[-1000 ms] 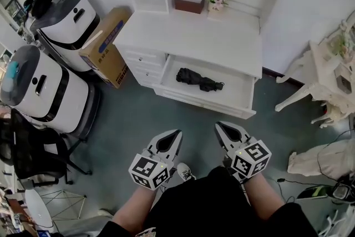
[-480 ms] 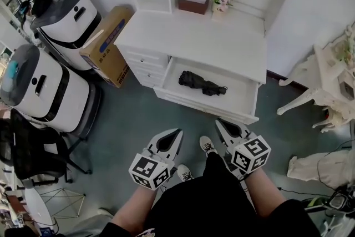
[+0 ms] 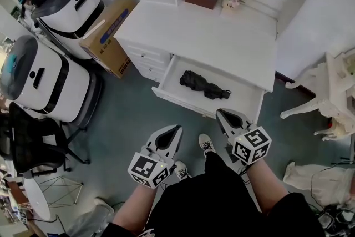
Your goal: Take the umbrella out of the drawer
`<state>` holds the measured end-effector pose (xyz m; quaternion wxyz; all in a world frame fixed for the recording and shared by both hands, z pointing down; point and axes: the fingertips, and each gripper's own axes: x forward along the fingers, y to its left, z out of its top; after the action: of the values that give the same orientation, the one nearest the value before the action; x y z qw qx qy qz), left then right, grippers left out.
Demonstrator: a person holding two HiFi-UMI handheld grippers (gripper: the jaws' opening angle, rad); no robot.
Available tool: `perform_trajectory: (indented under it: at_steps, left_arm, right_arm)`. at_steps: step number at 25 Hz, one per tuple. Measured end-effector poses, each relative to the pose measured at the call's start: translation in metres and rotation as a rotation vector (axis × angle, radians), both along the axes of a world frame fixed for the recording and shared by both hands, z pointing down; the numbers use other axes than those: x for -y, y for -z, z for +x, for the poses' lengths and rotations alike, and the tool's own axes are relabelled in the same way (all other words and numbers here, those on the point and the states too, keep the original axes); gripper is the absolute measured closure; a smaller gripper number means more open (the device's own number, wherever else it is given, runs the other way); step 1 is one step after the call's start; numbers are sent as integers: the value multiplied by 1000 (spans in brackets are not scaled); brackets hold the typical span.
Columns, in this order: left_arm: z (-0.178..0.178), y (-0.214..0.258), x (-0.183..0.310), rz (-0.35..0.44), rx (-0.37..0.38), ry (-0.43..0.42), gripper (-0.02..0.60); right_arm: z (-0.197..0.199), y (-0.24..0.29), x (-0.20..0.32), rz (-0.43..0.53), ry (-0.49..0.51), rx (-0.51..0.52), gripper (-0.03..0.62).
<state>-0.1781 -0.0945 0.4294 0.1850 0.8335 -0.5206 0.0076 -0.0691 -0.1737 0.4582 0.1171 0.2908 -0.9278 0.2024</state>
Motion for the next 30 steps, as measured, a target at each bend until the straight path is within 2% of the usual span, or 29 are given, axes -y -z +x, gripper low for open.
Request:
perform_trajectory:
  at_steps: [10,17,18,20,30]
  left_arm:
    - [29,-22,37,11,21,-48,578]
    - [40,-44,57,-41,11,-31,578]
    - [42,-47,60,-46,8,-28,578]
    - [45,-54,67,-54,3,-23,578]
    - [49,-83,92,-118,-20,6,578]
  right_arm:
    - [5,-35,58,-20,49,-32,589]
    - [1,-66,90,-30,114,-67,583]
    - [0,-71,94,-33,119,-72,578]
    - [-1,-83,104,-40,135,-88,526]
    - [-18,-159,138,-56,273,-248,473]
